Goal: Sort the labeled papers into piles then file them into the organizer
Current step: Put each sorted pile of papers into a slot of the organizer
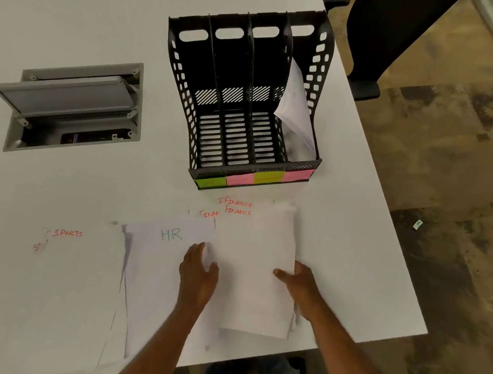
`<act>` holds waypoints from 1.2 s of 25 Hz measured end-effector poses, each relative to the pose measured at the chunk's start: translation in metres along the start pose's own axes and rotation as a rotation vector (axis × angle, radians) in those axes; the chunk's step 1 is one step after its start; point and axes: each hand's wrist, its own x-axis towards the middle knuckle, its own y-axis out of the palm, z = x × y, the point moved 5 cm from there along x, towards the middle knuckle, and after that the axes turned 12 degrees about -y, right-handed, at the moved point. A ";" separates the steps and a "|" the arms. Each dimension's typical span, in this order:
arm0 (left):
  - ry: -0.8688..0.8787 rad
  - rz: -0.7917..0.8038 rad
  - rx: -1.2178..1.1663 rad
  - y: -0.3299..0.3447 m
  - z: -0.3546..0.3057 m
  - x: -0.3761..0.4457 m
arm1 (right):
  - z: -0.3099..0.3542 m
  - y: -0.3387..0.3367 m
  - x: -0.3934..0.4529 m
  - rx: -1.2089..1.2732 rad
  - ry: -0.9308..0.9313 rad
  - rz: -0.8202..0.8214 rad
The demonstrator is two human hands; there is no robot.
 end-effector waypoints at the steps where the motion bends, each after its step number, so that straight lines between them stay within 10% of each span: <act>1: 0.011 -0.013 0.021 -0.002 0.003 0.001 | 0.004 -0.004 0.000 -0.043 -0.027 -0.061; 8: -0.053 -0.070 0.057 -0.001 0.005 -0.008 | 0.067 -0.099 -0.042 -0.040 -0.356 -0.412; 12: 0.008 0.448 -0.587 -0.004 -0.065 -0.019 | 0.092 -0.093 -0.060 0.225 -0.405 -0.235; 15: 0.105 0.605 -0.606 -0.014 -0.115 -0.022 | 0.101 -0.067 -0.055 0.264 -0.388 -0.100; 23: 0.455 0.295 -0.595 -0.044 -0.136 -0.049 | 0.135 -0.055 -0.084 -0.010 -0.936 -0.280; 30: 0.293 0.259 -0.540 -0.007 -0.117 -0.064 | 0.099 -0.033 -0.067 -0.004 -0.669 -0.366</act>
